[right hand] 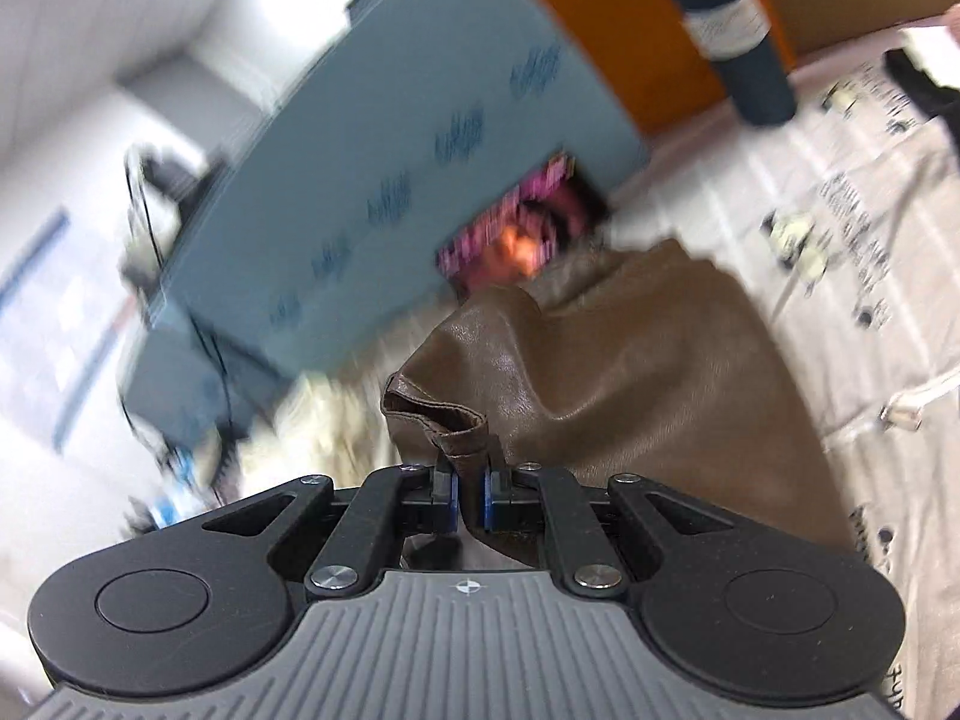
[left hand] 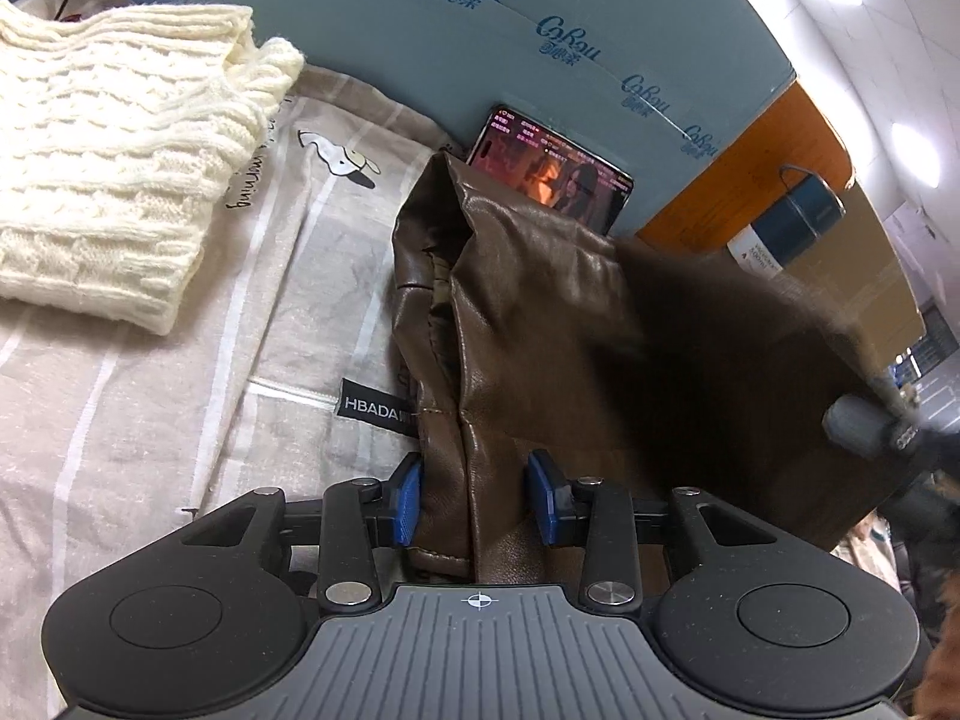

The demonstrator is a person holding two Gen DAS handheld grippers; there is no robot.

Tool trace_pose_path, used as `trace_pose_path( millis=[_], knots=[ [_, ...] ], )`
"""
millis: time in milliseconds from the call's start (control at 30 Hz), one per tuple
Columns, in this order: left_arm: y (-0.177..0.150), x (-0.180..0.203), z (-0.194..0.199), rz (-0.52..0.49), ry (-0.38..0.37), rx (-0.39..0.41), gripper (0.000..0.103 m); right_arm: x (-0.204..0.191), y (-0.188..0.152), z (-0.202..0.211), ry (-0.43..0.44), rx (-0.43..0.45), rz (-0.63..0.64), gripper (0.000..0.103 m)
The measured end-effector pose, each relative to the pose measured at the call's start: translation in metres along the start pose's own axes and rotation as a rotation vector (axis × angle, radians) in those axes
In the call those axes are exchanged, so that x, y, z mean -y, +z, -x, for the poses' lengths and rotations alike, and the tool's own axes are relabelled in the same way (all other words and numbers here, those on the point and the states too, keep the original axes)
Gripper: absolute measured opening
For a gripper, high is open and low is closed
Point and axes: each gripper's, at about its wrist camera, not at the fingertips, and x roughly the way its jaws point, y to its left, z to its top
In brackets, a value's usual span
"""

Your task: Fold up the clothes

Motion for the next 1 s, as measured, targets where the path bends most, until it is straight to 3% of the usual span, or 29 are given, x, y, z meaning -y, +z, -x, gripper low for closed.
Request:
trace_pose_path(
  millis=[100, 167, 267, 333, 433, 533, 700, 800, 867, 1000],
  knots=[
    [0.001, 0.002, 0.014, 0.003, 0.019, 0.068, 0.041, -0.009, -0.015, -0.018, -0.062, -0.081, 0.123, 0.007],
    [0.002, 0.006, 0.024, 0.006, 0.035, 0.12, 0.053, -0.013, -0.023, -0.028, -0.074, -0.135, 0.19, 0.009],
    [0.004, 0.017, 0.033, -0.01, 0.01, 0.164, 0.054, -0.017, -0.033, -0.04, -0.068, -0.214, 0.286, 0.025],
    [0.005, 0.028, 0.032, -0.048, -0.005, 0.169, 0.055, -0.021, -0.038, -0.045, -0.044, -0.273, 0.332, 0.05],
    [0.009, 0.052, 0.03, -0.164, -0.01, 0.162, 0.059, -0.028, -0.045, -0.042, 0.008, -0.331, 0.383, 0.068],
    [0.007, 0.073, 0.023, -0.291, 0.056, 0.165, 0.071, -0.036, -0.046, -0.03, 0.041, -0.367, 0.469, 0.076],
    [-0.005, 0.088, -0.018, -0.475, 0.211, 0.089, 0.071, -0.023, -0.035, -0.005, -0.05, -0.346, 0.537, 0.079],
    [-0.01, 0.088, -0.029, -0.52, 0.243, 0.058, 0.072, -0.003, -0.019, 0.009, -0.125, -0.274, 0.485, 0.079],
    [-0.005, 0.083, -0.018, -0.466, 0.208, 0.075, 0.072, 0.01, -0.005, 0.018, -0.17, -0.205, 0.437, 0.079],
    [0.014, 0.054, 0.004, -0.264, 0.096, 0.078, 0.08, 0.044, 0.021, 0.025, -0.197, -0.102, 0.293, 0.079]
  ],
)
